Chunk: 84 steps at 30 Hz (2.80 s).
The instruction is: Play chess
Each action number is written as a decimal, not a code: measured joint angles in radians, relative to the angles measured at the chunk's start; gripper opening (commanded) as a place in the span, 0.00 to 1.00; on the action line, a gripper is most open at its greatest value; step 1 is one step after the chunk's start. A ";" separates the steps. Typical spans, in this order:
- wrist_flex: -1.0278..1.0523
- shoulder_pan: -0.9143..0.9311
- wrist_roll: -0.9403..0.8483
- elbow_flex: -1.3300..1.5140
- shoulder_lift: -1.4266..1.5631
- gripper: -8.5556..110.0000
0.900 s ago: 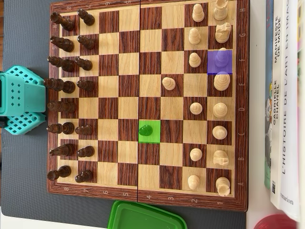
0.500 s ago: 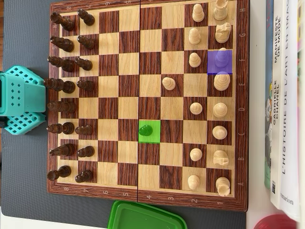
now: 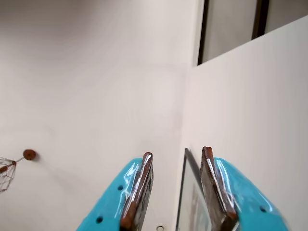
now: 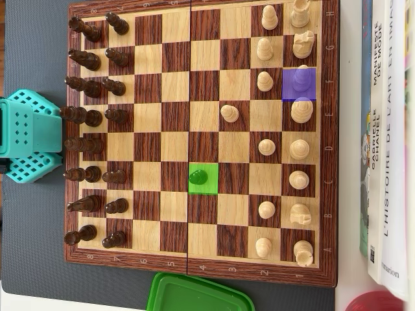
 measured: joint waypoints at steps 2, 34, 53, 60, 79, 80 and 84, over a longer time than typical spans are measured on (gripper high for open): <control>0.000 0.000 0.000 0.000 0.000 0.20; 1.049 0.115 -0.034 -0.204 -0.192 0.20; 2.387 0.109 0.000 -0.775 -0.686 0.20; 2.882 0.152 0.048 -1.011 -0.923 0.20; 3.131 0.183 0.049 -1.374 -1.466 0.20; 3.131 0.183 0.049 -1.381 -1.485 0.20; 3.131 0.183 0.049 -1.408 -1.569 0.20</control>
